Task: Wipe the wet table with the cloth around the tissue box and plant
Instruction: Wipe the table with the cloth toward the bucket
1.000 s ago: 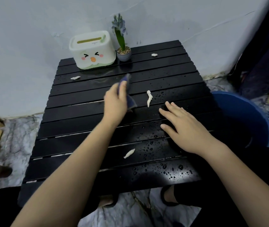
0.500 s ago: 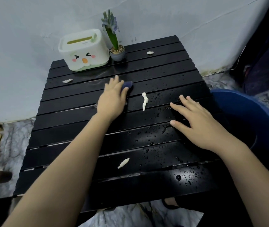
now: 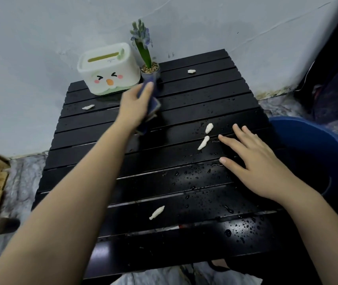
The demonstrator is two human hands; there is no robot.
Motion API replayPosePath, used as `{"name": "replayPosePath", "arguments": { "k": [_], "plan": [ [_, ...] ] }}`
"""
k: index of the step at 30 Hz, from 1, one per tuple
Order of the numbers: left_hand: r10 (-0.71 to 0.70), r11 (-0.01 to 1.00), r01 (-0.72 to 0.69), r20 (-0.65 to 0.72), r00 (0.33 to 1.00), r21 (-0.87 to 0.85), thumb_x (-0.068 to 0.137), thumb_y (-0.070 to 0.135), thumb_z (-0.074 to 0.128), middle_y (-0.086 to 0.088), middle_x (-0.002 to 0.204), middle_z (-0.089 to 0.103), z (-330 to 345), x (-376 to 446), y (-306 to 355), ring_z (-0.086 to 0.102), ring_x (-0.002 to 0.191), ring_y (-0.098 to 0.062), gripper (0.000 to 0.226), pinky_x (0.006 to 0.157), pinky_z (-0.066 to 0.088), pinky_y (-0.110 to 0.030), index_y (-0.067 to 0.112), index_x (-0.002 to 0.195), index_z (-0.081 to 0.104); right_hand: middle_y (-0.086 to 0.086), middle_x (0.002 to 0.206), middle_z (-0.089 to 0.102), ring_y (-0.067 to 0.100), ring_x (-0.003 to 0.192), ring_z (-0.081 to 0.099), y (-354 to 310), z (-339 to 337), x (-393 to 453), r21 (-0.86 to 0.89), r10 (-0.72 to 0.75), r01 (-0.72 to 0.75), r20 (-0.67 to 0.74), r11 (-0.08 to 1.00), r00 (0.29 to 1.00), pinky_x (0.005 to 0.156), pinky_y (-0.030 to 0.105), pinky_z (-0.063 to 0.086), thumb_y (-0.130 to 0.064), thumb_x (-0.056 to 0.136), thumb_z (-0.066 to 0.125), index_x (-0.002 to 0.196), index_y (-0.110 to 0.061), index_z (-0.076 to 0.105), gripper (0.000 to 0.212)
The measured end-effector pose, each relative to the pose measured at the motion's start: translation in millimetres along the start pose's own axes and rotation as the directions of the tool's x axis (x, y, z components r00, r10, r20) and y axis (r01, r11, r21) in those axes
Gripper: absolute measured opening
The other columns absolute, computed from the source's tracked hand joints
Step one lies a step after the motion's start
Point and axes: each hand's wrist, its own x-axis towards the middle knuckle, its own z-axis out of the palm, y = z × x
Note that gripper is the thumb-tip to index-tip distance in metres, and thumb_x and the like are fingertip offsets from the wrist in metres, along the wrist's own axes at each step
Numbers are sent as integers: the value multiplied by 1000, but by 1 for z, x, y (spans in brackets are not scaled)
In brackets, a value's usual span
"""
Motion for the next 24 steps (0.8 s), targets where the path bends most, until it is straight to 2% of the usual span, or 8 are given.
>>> {"name": "replayPosePath", "arguments": {
  "k": [2,4,5,7,10,13,20,24],
  "plan": [
    [-40,969,35,13,999,245,100,47,51,10,131,59,-32,0,-20,53,115,3,41,100,37,-22,30,136,54,-3,165,-2,13,151,-10,-1,0,0,-12,3,-3,-2,1000,1000,121,32,-4,-55,97,35,153,-40,22,60],
    [-122,839,41,114,986,543,97,60,43,4,164,19,-49,-4,-45,15,151,-15,63,121,15,-34,41,154,23,-2,165,-4,13,151,-12,-2,1,0,-18,5,-5,-1,1000,1000,120,31,-7,-54,98,34,153,-39,20,59],
    [-132,752,16,127,983,660,99,61,37,-2,167,7,-50,-6,-57,2,154,-23,65,124,7,-41,39,156,16,-3,165,-5,13,150,-13,-2,1,-1,-16,5,-5,1,1000,1000,119,30,-8,-54,98,33,153,-39,19,59],
    [-95,666,-17,108,990,746,102,55,30,-9,167,5,-39,-7,-64,-2,154,-29,62,125,3,-45,30,158,17,-4,165,-7,11,150,-15,-2,1,-1,-9,7,-7,10,1000,1000,119,30,-9,-55,98,31,154,-40,17,60],
    [-72,662,-27,100,992,749,105,48,29,-12,166,9,-3,-1,-48,1,153,-32,58,124,6,-45,21,157,22,-3,165,-8,12,150,-16,-2,2,0,-20,9,-9,7,1000,1000,121,33,-8,-55,98,31,154,-39,16,60],
    [-13,650,-138,193,981,747,106,44,30,-16,165,8,46,11,-29,3,153,-34,58,123,4,-44,18,157,21,-2,165,-9,13,150,-17,-3,4,0,-37,11,-11,2,999,1000,121,34,-8,-53,99,30,155,-37,14,60],
    [104,662,-456,530,842,595,107,39,30,-19,165,6,170,21,30,2,153,-34,58,123,0,-43,14,158,17,-1,165,-9,13,149,-18,-1,4,0,-53,-6,6,3,999,1000,121,33,-9,-52,101,28,155,-38,12,58],
    [113,840,-375,548,829,393,106,37,39,-17,164,16,171,24,36,8,153,-30,56,124,8,-41,17,156,25,-1,165,-7,13,150,-16,-1,2,-1,-42,-12,12,1,999,1000,121,32,-9,-52,100,30,154,-38,14,58]
  ]
}}
